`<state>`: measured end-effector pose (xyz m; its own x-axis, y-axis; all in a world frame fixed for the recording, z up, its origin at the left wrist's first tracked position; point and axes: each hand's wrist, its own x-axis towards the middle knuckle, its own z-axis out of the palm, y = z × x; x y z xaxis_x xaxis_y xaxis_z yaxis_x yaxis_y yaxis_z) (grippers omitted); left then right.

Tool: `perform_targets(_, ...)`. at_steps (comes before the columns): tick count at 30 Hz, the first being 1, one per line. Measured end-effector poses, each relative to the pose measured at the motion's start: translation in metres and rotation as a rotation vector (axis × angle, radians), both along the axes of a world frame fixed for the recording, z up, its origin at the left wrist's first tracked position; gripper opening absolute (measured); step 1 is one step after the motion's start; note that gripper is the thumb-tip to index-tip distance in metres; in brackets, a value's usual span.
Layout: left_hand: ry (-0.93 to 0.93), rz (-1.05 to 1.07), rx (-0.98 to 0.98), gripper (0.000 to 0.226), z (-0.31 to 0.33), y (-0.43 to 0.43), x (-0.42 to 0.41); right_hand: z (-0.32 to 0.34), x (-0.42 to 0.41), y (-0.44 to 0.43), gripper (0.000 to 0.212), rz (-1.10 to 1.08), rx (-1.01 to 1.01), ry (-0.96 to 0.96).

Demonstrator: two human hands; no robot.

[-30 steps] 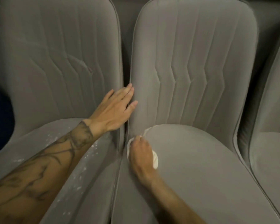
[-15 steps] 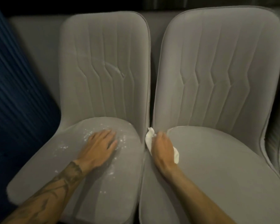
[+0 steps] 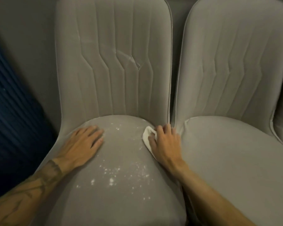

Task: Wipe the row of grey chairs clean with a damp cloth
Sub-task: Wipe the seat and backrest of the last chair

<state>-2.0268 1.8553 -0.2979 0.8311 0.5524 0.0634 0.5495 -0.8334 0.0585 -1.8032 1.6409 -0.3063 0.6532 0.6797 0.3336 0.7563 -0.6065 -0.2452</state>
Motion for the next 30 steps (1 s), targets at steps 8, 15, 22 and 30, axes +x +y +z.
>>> perform_targets(8, -0.075, -0.146, -0.044, 0.077, -0.008, 0.054, -0.053, 0.006, -0.031, 0.002, 0.026, -0.174, -0.115, -0.085)
perform_targets(15, -0.221, -0.119, -0.139, 0.073, -0.021, 0.074, -0.058, 0.005, -0.056, 0.036, 0.030, -0.227, -0.145, -0.136)
perform_targets(22, -0.310, -0.143, -0.125, 0.062, -0.036, 0.078, -0.058, -0.012, -0.032, 0.057, 0.022, -0.387, -0.167, -0.103)
perform_targets(30, -0.309, -0.129, -0.131, 0.064, -0.039, 0.080, -0.057, -0.016, -0.058, 0.119, 0.034, 0.032, -0.062, -0.013)
